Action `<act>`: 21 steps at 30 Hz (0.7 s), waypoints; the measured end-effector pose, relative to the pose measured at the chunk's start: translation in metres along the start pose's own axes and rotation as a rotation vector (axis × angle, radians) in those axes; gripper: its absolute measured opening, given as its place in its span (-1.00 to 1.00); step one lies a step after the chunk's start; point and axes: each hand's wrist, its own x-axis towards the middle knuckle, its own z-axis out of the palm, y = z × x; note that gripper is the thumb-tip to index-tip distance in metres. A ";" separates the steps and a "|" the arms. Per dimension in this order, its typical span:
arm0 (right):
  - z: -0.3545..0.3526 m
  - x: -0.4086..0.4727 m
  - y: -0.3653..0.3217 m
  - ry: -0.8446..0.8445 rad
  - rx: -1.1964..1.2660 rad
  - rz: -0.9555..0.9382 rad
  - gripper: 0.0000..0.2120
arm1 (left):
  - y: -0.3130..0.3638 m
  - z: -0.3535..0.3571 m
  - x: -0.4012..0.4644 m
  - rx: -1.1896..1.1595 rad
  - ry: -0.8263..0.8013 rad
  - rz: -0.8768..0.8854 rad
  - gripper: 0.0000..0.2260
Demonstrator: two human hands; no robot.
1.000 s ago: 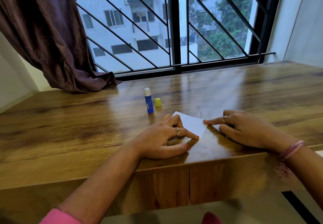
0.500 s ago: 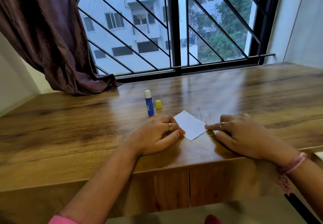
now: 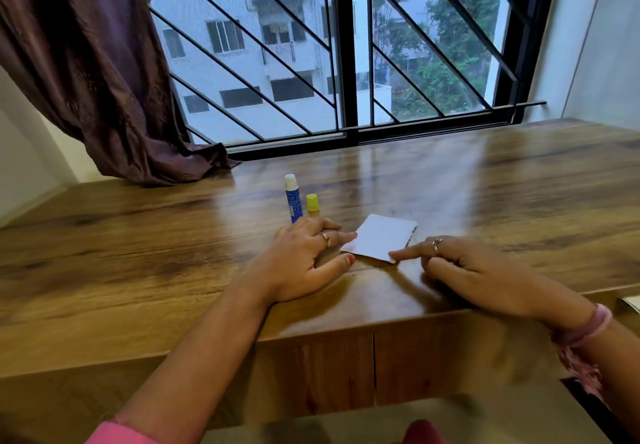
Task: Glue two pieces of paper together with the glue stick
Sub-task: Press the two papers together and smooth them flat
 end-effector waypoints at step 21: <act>0.004 0.003 0.007 0.148 0.373 0.127 -0.68 | 0.014 -0.002 -0.002 -0.066 -0.121 0.219 -0.60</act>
